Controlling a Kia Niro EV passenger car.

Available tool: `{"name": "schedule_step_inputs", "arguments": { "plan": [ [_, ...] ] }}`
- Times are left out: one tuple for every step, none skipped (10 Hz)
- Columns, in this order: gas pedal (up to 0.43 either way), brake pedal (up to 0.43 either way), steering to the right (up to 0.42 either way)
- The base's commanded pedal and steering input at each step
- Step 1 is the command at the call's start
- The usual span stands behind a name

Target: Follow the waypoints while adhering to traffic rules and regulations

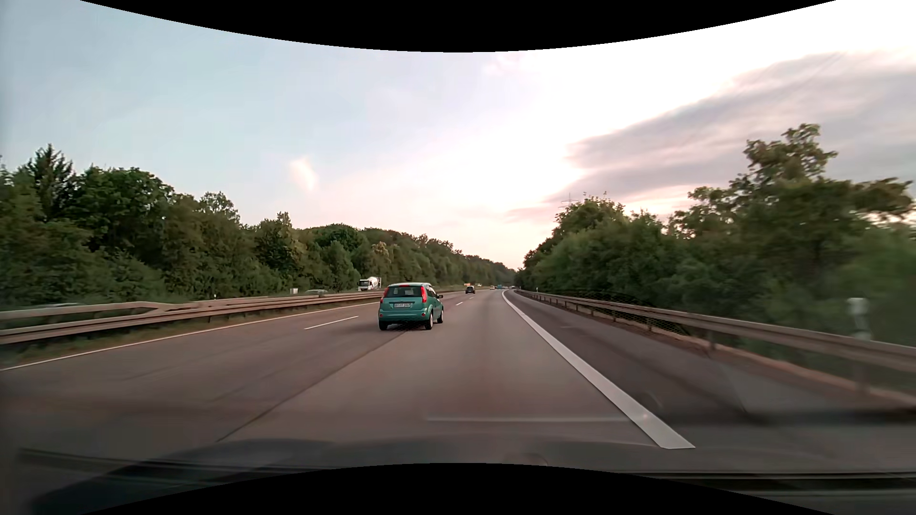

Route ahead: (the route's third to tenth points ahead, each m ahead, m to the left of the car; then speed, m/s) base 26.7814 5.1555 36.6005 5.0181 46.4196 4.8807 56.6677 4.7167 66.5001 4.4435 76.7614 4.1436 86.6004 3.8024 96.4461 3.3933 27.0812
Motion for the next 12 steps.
{"name": "schedule_step_inputs", "arguments": {
  "plan": [
    [0.228,0.0,-0.001],
    [0.228,0.0,-0.001],
    [0.228,0.0,-0.001],
    [0.228,0.0,-0.001],
    [0.228,0.0,0.0],
    [0.228,0.0,0.0],
    [0.228,0.0,0.0],
    [0.228,0.0,0.0],
    [0.228,0.0,0.0],
    [0.228,0.0,0.0],
    [0.228,0.0,0.0],
    [0.228,0.0,0.0]
  ]
}}
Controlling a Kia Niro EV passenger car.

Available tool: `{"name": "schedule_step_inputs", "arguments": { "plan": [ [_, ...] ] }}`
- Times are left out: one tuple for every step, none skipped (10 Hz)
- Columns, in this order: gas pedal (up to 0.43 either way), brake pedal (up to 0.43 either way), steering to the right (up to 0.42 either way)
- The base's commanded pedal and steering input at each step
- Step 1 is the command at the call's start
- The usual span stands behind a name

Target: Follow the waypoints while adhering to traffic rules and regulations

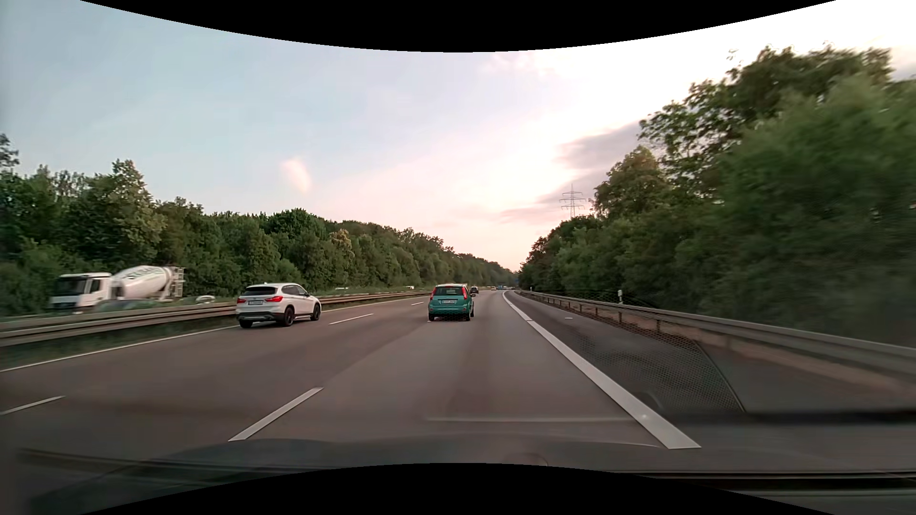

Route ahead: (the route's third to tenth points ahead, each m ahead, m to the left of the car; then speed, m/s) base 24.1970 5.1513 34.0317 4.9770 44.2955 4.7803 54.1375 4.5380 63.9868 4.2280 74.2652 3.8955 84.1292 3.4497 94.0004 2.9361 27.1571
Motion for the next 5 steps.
{"name": "schedule_step_inputs", "arguments": {
  "plan": [
    [0.228,0.0,0.0],
    [0.228,0.0,0.0],
    [0.228,0.0,0.0],
    [0.228,0.0,0.0],
    [0.228,0.0,0.0]
  ]
}}
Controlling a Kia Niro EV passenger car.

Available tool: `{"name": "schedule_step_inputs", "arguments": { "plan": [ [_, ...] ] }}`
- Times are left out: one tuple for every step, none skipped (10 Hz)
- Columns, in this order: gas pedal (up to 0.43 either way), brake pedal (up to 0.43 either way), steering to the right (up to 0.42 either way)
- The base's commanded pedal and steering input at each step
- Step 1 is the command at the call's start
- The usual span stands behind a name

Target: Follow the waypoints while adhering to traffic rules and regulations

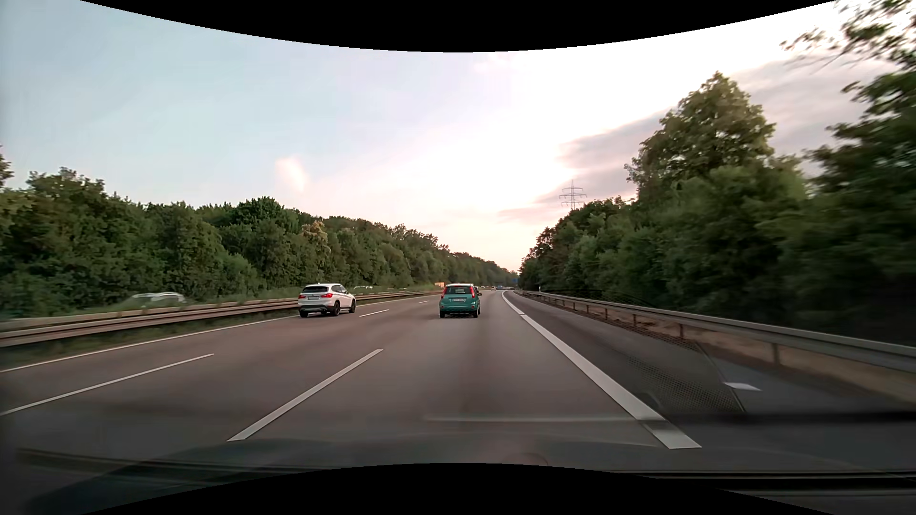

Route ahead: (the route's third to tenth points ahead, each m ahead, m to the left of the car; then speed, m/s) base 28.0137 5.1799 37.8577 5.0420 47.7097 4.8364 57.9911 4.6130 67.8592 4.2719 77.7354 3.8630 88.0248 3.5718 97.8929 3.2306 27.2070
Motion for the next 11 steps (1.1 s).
{"name": "schedule_step_inputs", "arguments": {
  "plan": [
    [0.228,0.0,0.0],
    [0.228,0.0,0.0],
    [0.228,0.0,0.0],
    [0.228,0.0,0.0],
    [0.228,0.0,0.0],
    [0.228,0.0,0.0],
    [0.228,0.0,0.0],
    [0.228,0.0,0.0],
    [0.228,0.0,0.0],
    [0.228,0.0,0.0],
    [0.228,0.0,0.0]
  ]
}}
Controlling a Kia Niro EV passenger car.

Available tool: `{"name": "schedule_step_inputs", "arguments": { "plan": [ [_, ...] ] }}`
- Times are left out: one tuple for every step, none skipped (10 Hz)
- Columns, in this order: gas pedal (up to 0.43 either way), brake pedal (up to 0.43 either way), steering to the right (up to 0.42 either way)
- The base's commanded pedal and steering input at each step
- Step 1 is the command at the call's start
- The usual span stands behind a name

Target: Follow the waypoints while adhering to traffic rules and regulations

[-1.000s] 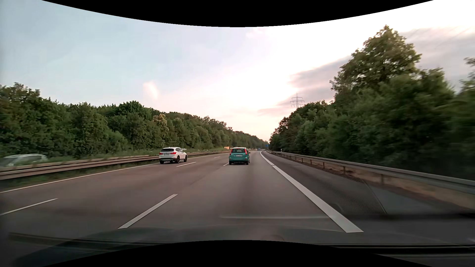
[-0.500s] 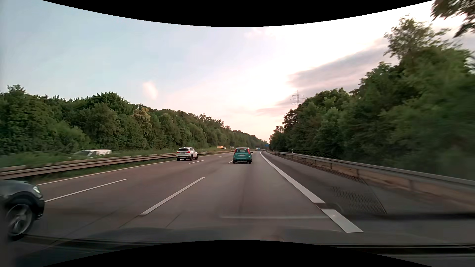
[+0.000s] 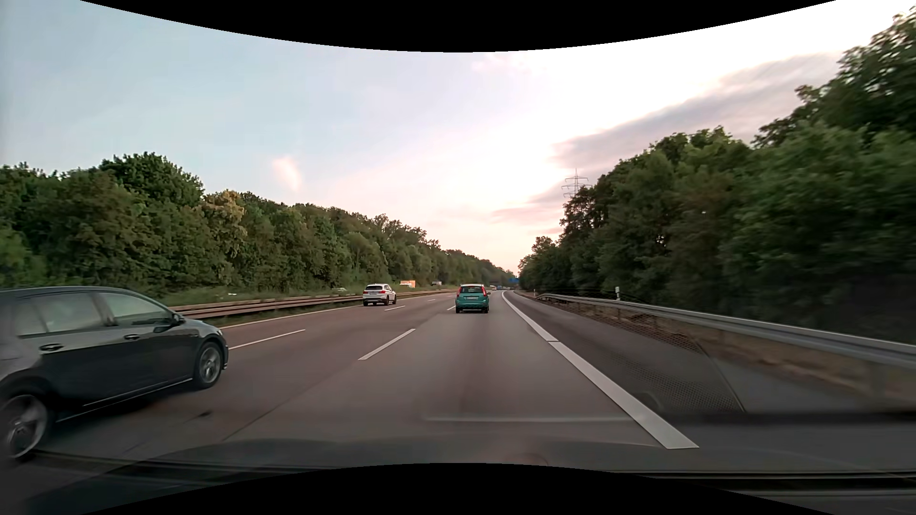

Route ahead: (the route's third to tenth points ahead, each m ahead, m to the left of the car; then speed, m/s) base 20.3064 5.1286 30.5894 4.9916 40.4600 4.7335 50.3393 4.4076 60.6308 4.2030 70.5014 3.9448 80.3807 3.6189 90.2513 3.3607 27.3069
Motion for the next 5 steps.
{"name": "schedule_step_inputs", "arguments": {
  "plan": [
    [0.228,0.0,0.0],
    [0.228,0.0,0.0],
    [0.228,0.0,0.0],
    [0.228,0.0,0.0],
    [0.228,0.0,0.0]
  ]
}}
